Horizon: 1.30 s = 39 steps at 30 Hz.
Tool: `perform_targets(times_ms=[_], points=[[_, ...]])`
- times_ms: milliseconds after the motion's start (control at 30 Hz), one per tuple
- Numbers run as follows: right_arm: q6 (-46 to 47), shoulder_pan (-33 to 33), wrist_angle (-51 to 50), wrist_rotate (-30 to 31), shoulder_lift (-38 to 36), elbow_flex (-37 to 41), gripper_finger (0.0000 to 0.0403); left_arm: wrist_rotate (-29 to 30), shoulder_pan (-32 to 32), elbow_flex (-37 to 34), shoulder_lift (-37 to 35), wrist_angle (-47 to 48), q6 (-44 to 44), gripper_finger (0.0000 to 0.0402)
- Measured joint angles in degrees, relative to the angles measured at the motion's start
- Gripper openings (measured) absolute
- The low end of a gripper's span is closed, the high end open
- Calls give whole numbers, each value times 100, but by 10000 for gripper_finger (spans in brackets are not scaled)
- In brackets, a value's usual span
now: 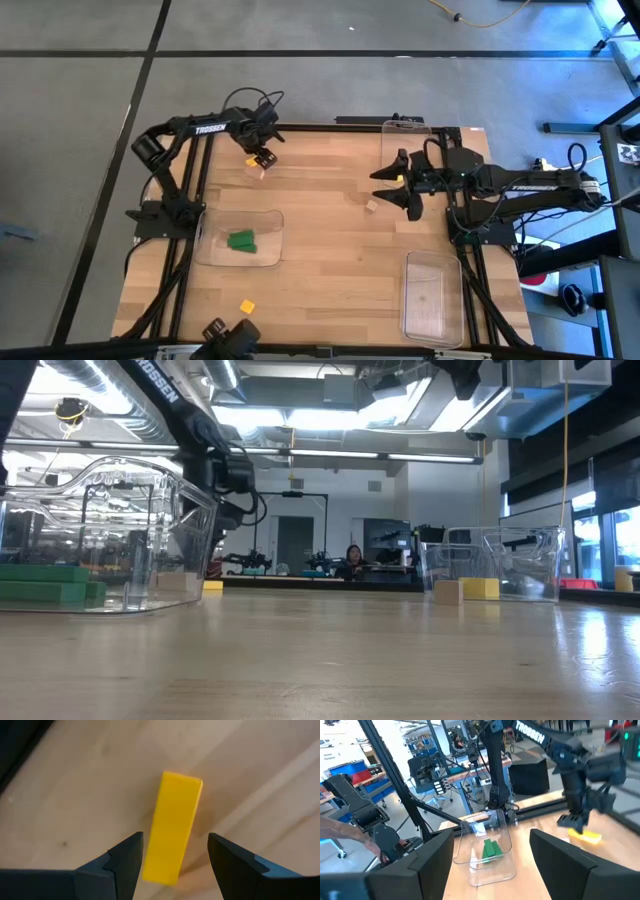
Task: Sort & place blocks by color
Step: Put the top yellow block into the top right transparent bin
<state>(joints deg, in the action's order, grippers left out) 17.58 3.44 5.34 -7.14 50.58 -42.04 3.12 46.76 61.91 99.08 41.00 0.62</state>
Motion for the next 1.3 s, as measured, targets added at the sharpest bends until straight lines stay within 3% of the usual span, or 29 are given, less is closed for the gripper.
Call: perform_targets(times_ms=[500, 600, 767, 867, 1067, 1300], points=[[36, 0, 307, 0, 156, 0, 264, -82, 20, 17, 580, -91, 146, 211], [29, 0, 396, 0, 156, -1, 264, -77, 20, 17, 584, -80, 138, 189], [20, 0, 422, 0, 156, -2, 264, -15, 13, 17, 585, 44, 117, 113], [20, 0, 418, 0, 156, -2, 264, -43, -3, 0, 519, 22, 117, 113], [18, 0, 415, 0, 156, -2, 264, -75, -33, -13, -87, -113, 142, 113], [0, 0, 411, 0, 156, -2, 264, -591, -377, -13, -1339, -875, -402, 113]])
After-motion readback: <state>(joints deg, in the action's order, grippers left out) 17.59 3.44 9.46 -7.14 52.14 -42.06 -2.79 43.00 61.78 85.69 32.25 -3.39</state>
